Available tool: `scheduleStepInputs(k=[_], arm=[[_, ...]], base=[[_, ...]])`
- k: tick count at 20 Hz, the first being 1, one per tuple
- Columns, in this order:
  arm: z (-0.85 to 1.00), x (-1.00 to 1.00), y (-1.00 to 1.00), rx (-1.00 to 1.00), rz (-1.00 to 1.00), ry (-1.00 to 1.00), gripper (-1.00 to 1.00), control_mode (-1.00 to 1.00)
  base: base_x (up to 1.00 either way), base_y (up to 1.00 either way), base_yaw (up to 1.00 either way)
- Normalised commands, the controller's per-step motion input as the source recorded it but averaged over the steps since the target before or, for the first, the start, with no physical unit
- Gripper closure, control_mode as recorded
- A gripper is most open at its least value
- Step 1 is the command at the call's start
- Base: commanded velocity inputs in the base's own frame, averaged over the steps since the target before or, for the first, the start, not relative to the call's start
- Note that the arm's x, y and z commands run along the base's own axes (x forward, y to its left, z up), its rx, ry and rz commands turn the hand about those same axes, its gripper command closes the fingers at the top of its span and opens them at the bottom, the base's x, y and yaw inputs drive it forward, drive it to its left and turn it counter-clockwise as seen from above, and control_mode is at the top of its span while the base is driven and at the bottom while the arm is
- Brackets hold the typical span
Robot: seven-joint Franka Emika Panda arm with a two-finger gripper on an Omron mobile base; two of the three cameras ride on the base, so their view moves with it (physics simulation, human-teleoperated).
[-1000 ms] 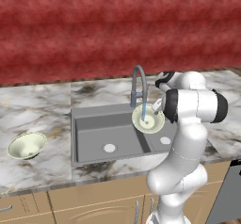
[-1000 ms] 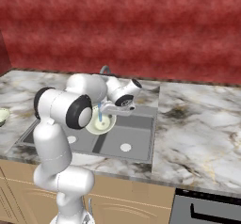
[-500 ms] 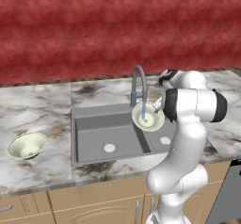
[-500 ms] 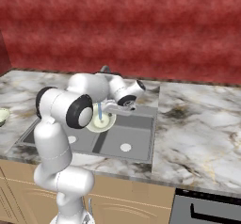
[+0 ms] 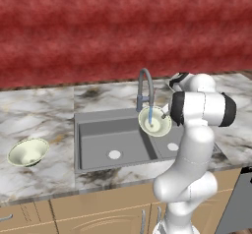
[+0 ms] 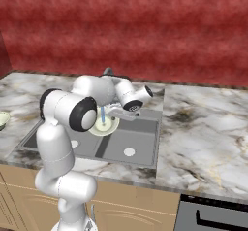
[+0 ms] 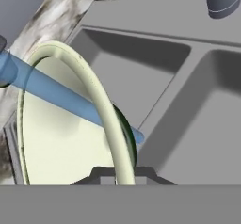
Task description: Rinse each bowl for a few seconds and place them down in the sink or on the counter.
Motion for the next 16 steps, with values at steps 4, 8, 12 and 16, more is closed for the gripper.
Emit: scheduleStepInputs(k=[4, 8, 12, 16], arm=[[0.0, 0.0, 0.0, 0.04, 0.0, 0.04, 1.0, -1.0], [0.0, 0.0, 0.0, 0.03, 0.0, 0.03, 1.0, -1.0], [-0.01, 0.0, 0.0, 0.0, 0.0, 0.01, 1.0, -1.0], [-0.04, 0.0, 0.0, 0.0, 0.0, 0.0, 1.0, -1.0]], base=[[0.0, 0.0, 0.0], [0.0, 0.0, 0.0], [0.0, 0.0, 0.0], [0.0, 0.0, 0.0]])
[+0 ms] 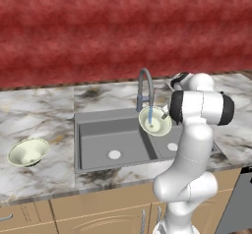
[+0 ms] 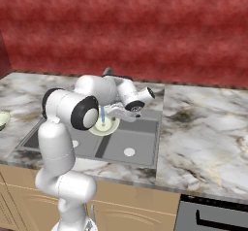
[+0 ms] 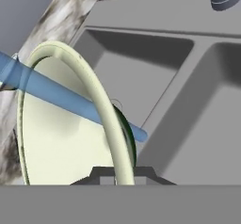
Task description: Rinse each bowl for a few seconds and place them down in the sink or on the counter.
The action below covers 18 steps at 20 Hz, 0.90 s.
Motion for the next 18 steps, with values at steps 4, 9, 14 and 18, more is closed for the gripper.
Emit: scheduleStepInputs(k=[4, 9, 14, 18], arm=[[0.0, -0.28, -0.09, 0.0, 0.0, 0.0, 1.0, -1.0], [0.0, -0.53, -0.31, 0.0, -0.01, 0.0, 1.0, -1.0], [0.0, -0.29, -0.36, 0.0, -0.04, 0.0, 1.0, -1.0], [0.19, -0.09, -0.45, 0.0, -0.09, 0.0, 1.0, -1.0]], base=[[0.0, 0.0, 0.0], [0.0, 0.0, 0.0], [0.0, 0.0, 0.0], [0.0, 0.0, 0.0]])
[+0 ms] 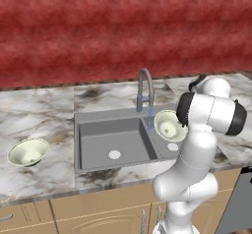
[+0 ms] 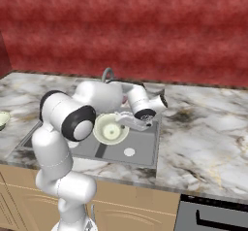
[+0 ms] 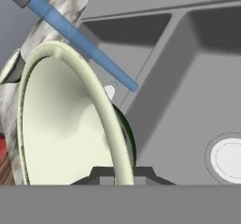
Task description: Rinse each bowl for a few seconds and place them down in the sink or on the counter.
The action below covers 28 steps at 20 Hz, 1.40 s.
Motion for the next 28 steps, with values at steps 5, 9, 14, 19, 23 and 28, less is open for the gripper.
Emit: scheduleStepInputs(k=[5, 9, 14, 19, 23, 28], arm=[[0.41, -0.1, -0.57, 0.0, -0.17, 0.0, 1.0, -1.0], [0.37, -0.14, -0.62, 0.0, -0.25, 0.03, 1.0, -1.0], [0.14, -0.13, -0.67, 0.0, -0.27, 0.09, 1.0, -1.0], [0.0, -0.19, -0.67, 0.0, -0.27, 0.15, 1.0, -1.0], [0.0, -0.29, -0.69, 0.02, -0.25, 0.2, 1.0, -1.0], [-0.02, -0.23, -0.64, 0.02, -0.23, 0.2, 1.0, -1.0]], base=[[0.0, 0.0, 0.0], [0.0, 0.0, 0.0], [0.0, 0.0, 0.0], [0.0, 0.0, 0.0], [0.0, 0.0, 0.0], [0.0, 0.0, 0.0]])
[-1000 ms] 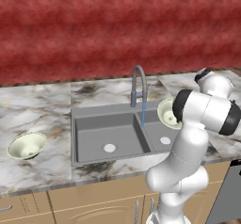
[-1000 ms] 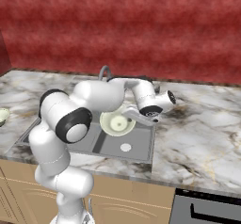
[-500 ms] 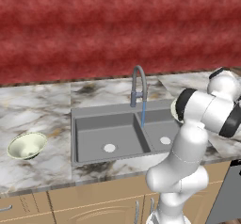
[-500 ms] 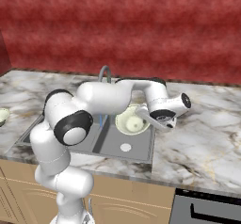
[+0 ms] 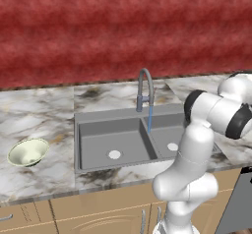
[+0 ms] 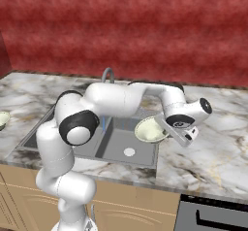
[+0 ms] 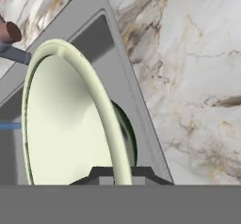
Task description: Rinse each bowl for a few seconds and place them down in the sink or on the counter.
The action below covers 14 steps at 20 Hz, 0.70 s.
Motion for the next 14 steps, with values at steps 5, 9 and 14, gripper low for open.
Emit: scheduleStepInputs(k=[5, 9, 14], arm=[[-0.21, -0.17, -0.36, 0.0, -0.16, 0.11, 1.0, -1.0], [-0.14, -0.08, -0.14, 0.0, -0.12, 0.01, 1.0, -1.0], [-0.21, -0.01, -0.24, 0.0, -0.09, 0.0, 1.0, -1.0]], base=[[0.0, 0.0, 0.0], [0.0, 0.0, 0.0], [0.0, 0.0, 0.0]])
